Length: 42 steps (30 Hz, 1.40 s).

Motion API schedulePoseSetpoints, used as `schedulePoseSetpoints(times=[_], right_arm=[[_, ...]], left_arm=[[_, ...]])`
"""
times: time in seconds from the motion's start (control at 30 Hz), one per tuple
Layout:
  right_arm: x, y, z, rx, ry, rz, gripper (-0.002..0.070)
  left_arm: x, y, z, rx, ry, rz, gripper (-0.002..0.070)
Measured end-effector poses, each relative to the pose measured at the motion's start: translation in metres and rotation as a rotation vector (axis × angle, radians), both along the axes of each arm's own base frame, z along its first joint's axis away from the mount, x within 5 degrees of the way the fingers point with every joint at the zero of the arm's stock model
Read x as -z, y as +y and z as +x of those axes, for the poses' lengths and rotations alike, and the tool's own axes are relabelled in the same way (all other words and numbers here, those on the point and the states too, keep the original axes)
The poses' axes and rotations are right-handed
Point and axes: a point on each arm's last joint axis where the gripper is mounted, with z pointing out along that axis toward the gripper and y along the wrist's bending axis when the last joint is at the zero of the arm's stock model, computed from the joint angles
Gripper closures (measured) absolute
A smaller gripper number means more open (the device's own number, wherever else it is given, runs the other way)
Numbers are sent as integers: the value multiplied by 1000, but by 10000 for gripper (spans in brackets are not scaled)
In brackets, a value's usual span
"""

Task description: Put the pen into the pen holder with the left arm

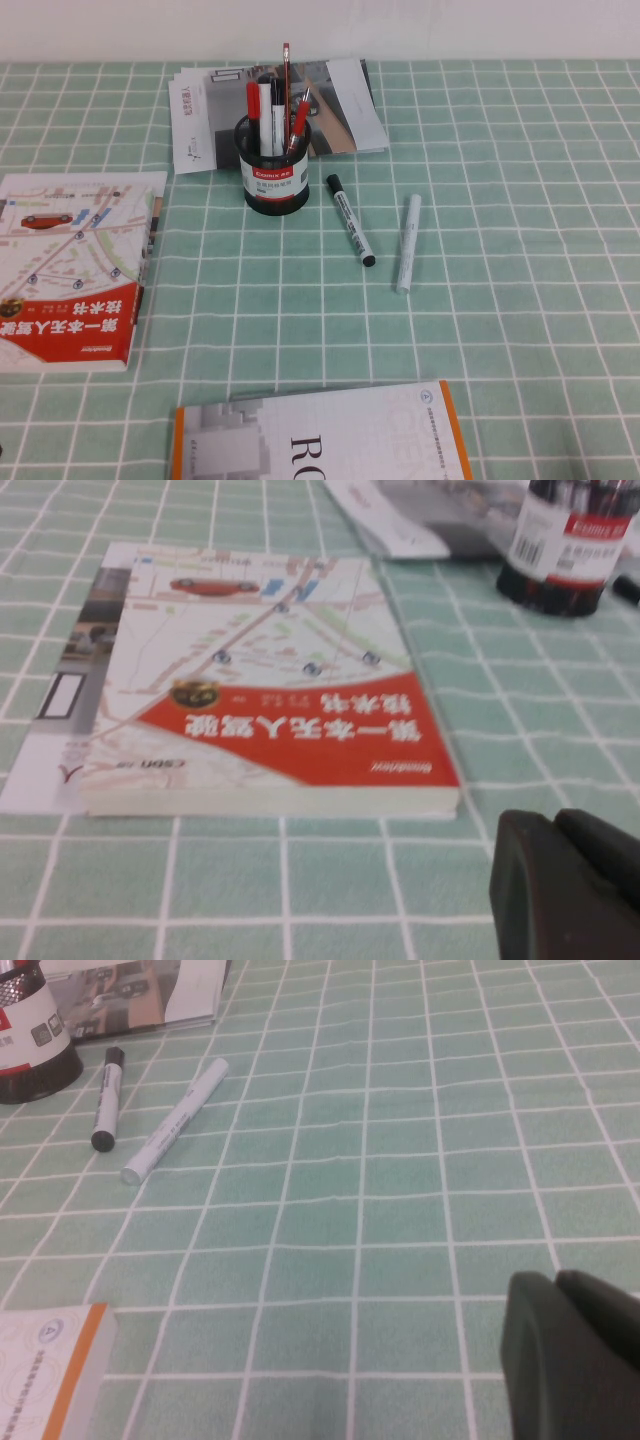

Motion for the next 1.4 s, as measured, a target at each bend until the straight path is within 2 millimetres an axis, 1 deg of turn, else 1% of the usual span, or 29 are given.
schedulePoseSetpoints(times=[0.4, 0.6, 0.93, 1.0, 1.1, 1.17, 1.23, 1.33, 1.4], right_arm=[[0, 0, 0, 0, 0, 0, 696], [0, 0, 0, 0, 0, 0, 696], [0, 0, 0, 0, 0, 0, 696], [0, 0, 0, 0, 0, 0, 696], [0, 0, 0, 0, 0, 0, 696], [0, 0, 0, 0, 0, 0, 696], [0, 0, 0, 0, 0, 0, 696], [0, 0, 0, 0, 0, 0, 696], [0, 0, 0, 0, 0, 0, 696]], left_arm=[[-3, -1, 1, -3, -32, -39, 678], [-11, -1, 2, -32, -87, -225, 678], [-16, 0, 3, -37, -138, -229, 678], [-15, 0, 3, -44, -119, -260, 678], [-17, -1, 9, -66, 3, -302, 678], [-28, -3, 15, -79, 88, -308, 678], [-46, -5, 23, -86, 148, -305, 678], [-73, -8, 41, -93, 247, -283, 678], [-91, -11, 55, -82, 318, -226, 678]])
